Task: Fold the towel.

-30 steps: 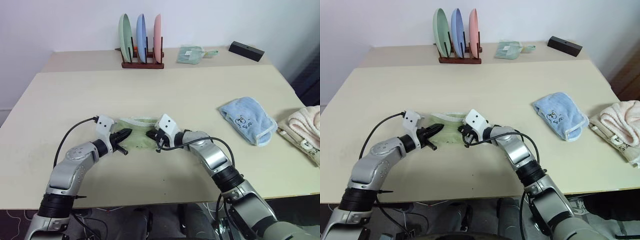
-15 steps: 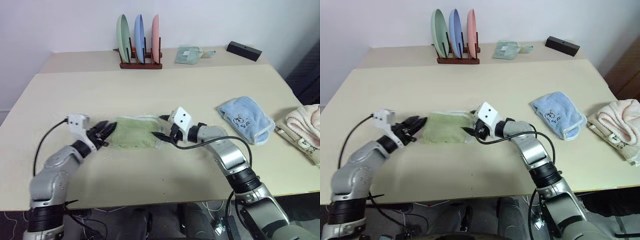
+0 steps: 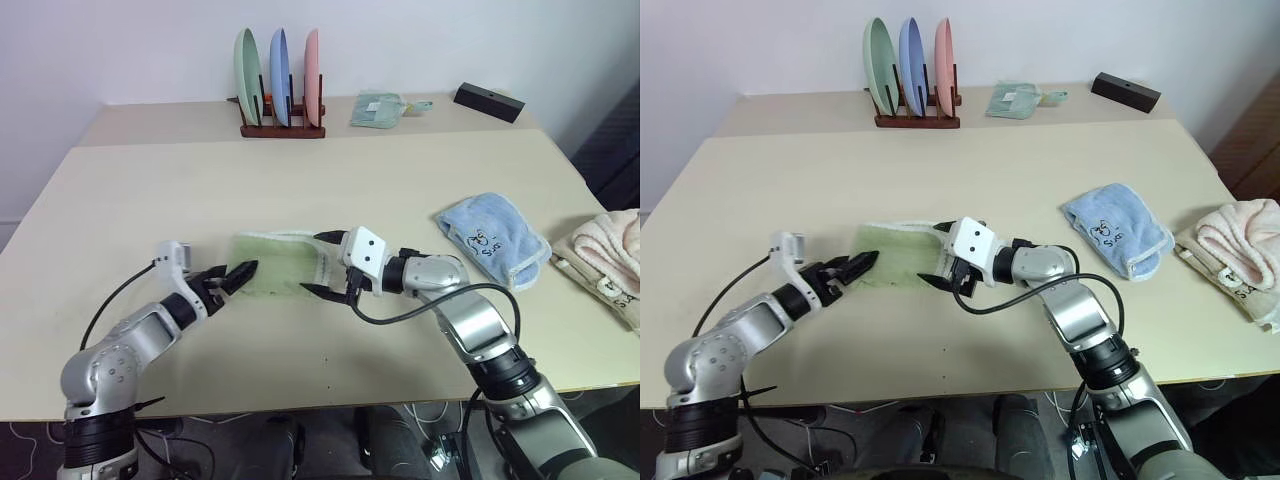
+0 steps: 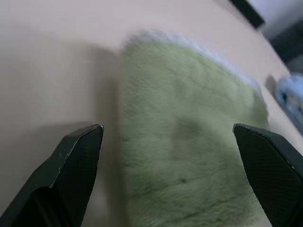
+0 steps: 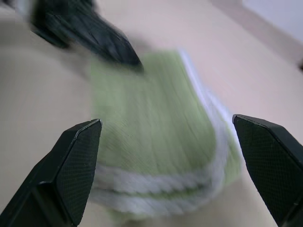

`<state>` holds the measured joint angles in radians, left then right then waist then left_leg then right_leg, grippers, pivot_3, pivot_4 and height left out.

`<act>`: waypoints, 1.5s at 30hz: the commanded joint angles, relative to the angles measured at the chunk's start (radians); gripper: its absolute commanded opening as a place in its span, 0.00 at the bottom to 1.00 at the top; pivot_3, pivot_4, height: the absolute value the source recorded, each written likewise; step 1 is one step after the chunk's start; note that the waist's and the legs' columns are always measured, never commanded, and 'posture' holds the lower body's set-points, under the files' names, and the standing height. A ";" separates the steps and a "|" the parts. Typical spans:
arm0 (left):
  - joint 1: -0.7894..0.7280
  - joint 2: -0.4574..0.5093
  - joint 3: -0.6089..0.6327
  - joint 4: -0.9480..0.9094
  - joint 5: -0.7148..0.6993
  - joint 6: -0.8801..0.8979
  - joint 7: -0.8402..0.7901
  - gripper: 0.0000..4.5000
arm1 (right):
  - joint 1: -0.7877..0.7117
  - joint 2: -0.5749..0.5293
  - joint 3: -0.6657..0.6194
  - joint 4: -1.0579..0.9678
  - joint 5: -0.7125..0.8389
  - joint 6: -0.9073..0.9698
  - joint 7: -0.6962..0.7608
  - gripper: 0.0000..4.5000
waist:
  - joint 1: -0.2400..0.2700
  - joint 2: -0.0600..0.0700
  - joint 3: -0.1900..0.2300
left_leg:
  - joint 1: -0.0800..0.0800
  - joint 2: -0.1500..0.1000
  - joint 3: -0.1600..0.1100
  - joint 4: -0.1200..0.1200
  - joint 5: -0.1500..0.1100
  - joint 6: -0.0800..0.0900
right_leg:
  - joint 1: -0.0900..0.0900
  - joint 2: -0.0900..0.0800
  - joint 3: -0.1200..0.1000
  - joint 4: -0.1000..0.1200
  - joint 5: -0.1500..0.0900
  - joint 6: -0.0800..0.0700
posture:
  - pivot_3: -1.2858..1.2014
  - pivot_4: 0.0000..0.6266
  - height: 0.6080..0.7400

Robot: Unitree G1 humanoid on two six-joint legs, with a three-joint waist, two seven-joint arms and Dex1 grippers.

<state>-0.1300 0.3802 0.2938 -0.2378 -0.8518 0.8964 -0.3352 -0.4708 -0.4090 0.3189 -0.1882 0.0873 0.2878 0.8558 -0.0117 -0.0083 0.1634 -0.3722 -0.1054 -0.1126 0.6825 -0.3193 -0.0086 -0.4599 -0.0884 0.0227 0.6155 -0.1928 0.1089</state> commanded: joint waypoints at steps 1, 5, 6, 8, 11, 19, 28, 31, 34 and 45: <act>-0.012 -0.012 -0.019 0.001 0.013 -0.010 -0.002 0.94 | 0.027 -0.041 -0.007 -0.079 0.023 0.002 0.038 1.00 | 0.001 0.000 0.000 | 0.000 0.000 0.000 0.000 0.000 0.000 | 0.000 0.000 0.000 0.000 0.000 0.000 | 0.52 0.24 0.85; -0.025 -0.046 -0.030 0.010 0.022 -0.028 0.006 0.59 | 0.055 -0.072 -0.028 -0.109 0.043 0.031 0.047 1.00 | 0.005 0.000 0.000 | 0.000 -0.001 0.000 0.000 0.000 0.000 | 0.001 -0.001 0.000 -0.001 0.000 0.000 | 0.52 0.24 0.85; -0.024 -0.050 -0.031 0.008 0.022 -0.032 0.004 0.47 | 0.054 -0.070 -0.034 -0.112 0.053 0.041 0.047 1.00 | 0.004 0.000 0.000 | 0.000 -0.001 0.000 0.000 0.000 0.000 | 0.001 -0.001 0.000 -0.001 0.000 0.000 | 0.52 0.24 0.85; -0.024 -0.064 -0.022 0.004 0.014 -0.037 0.011 0.26 | 0.051 -0.069 -0.038 -0.107 0.055 0.044 0.042 1.00 | 0.003 0.000 0.000 | 0.000 0.000 0.000 0.000 0.000 0.000 | 0.000 0.000 0.000 0.000 0.000 0.000 | 0.52 0.24 0.85; -0.026 -0.081 0.021 -0.014 0.012 -0.071 0.041 0.03 | 0.044 -0.065 -0.043 -0.085 0.042 0.033 0.022 1.00 | 0.003 0.000 0.000 | 0.000 0.000 0.000 0.000 0.000 0.000 | 0.001 0.000 0.000 0.000 0.000 0.000 | 0.52 0.24 0.85; -0.119 -0.104 0.389 0.102 0.094 -0.384 0.390 0.03 | 0.040 -0.067 -0.041 -0.062 0.040 0.006 0.011 1.00 | 0.001 0.000 0.000 | 0.000 0.001 0.000 0.000 0.000 -0.001 | 0.000 0.000 0.000 -0.001 0.000 0.000 | 0.52 0.24 0.85; -0.111 -0.168 0.523 0.202 0.086 -0.486 0.586 0.03 | 0.031 -0.049 -0.012 -0.029 0.032 -0.033 0.023 1.00 | 0.027 -0.004 -0.001 | 0.000 -0.001 0.000 0.001 0.000 0.000 | 0.002 -0.001 0.000 -0.001 0.000 0.000 | 0.52 0.24 0.85; -0.090 -0.192 0.533 0.167 0.053 -0.493 0.596 0.26 | 0.029 -0.050 -0.014 -0.019 0.029 -0.042 0.025 1.00 | 0.025 -0.006 -0.001 | 0.000 -0.001 0.000 0.001 0.000 0.000 | 0.002 -0.001 -0.001 -0.001 0.000 0.000 | 0.52 0.24 0.85; -0.073 -0.191 0.539 0.142 0.042 -0.505 0.606 0.60 | 0.033 -0.056 -0.017 -0.013 0.026 -0.048 0.027 1.00 | 0.022 -0.006 -0.001 | 0.000 0.000 0.000 0.001 0.000 0.000 | 0.001 0.000 -0.001 -0.001 0.000 0.000 | 0.52 0.24 0.85; 0.033 0.027 0.510 0.015 0.217 -0.612 0.540 0.99 | 0.047 -0.067 -0.027 0.019 0.011 -0.057 0.017 1.00 | 0.025 -0.006 -0.001 | 0.000 0.000 0.000 0.001 0.000 -0.001 | 0.001 0.000 -0.001 -0.001 0.000 0.000 | 0.52 0.24 0.85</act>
<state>-0.0934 0.3636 0.8439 -0.1520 -0.6805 0.2998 0.2528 -0.4092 -0.4861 0.3079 -0.1568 0.0938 0.2506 0.8802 0.0133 -0.0146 0.1620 -0.3721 -0.1053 -0.1129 0.6831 -0.3192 -0.0092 -0.4584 -0.0883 0.0219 0.6149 -0.1927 0.1088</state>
